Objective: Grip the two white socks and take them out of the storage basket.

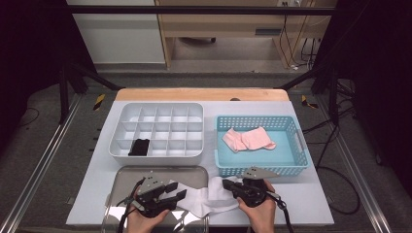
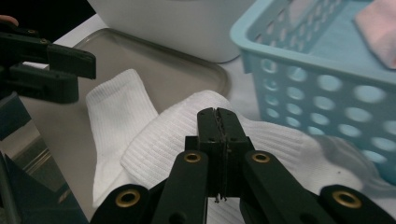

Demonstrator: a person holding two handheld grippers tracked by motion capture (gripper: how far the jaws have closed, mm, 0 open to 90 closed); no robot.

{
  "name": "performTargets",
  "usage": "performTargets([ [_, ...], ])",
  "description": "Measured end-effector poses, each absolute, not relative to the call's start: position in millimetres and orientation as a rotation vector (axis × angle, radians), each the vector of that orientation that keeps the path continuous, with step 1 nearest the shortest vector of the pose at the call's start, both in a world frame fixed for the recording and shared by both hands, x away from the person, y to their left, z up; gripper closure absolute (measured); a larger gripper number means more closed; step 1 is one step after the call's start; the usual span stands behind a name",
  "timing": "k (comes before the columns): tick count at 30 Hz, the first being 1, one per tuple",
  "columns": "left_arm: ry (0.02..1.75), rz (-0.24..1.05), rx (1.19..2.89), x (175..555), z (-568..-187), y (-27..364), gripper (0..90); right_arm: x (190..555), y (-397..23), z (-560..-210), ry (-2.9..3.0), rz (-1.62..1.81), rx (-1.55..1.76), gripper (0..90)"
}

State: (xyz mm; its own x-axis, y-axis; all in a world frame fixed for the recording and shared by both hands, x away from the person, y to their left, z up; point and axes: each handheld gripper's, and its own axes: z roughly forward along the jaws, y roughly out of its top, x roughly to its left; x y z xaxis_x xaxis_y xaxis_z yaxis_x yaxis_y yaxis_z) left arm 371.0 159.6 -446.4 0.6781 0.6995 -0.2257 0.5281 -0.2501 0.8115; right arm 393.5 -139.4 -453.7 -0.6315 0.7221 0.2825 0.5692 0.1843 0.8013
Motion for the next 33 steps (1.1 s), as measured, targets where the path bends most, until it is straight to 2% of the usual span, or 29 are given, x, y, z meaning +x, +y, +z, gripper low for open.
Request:
performTargets([
  [10, 0.953, 0.169, 1.974, 374.8, -456.6, 138.6, 49.5, 395.8, -102.9, -463.4, 2.348, 1.416, 1.209, 90.0],
  [15, 0.969, 0.185, 2.027, 377.9, -466.5, 124.2, 51.0, 399.2, -98.2, -469.9, 2.378, 1.387, 1.219, 89.5],
  [17, 0.992, 0.200, 2.039, 379.2, -470.9, 120.1, 54.7, 399.5, -100.5, -468.7, 2.371, 1.401, 1.217, 88.5],
  [18, 0.994, 0.198, 2.047, 379.8, -472.4, 119.3, 60.4, 399.4, -103.7, -465.6, 2.358, 1.422, 1.223, 87.1],
  [26, 0.993, 0.213, 2.054, 377.9, -474.1, 118.3, 83.1, 403.0, -139.5, -452.9, 2.237, 1.327, 1.237, 77.6],
  [33, 0.939, 0.262, 2.026, 370.4, -457.1, 133.0, 85.0, 407.3, -149.9, -463.9, 2.270, 1.162, 1.278, 69.5],
])
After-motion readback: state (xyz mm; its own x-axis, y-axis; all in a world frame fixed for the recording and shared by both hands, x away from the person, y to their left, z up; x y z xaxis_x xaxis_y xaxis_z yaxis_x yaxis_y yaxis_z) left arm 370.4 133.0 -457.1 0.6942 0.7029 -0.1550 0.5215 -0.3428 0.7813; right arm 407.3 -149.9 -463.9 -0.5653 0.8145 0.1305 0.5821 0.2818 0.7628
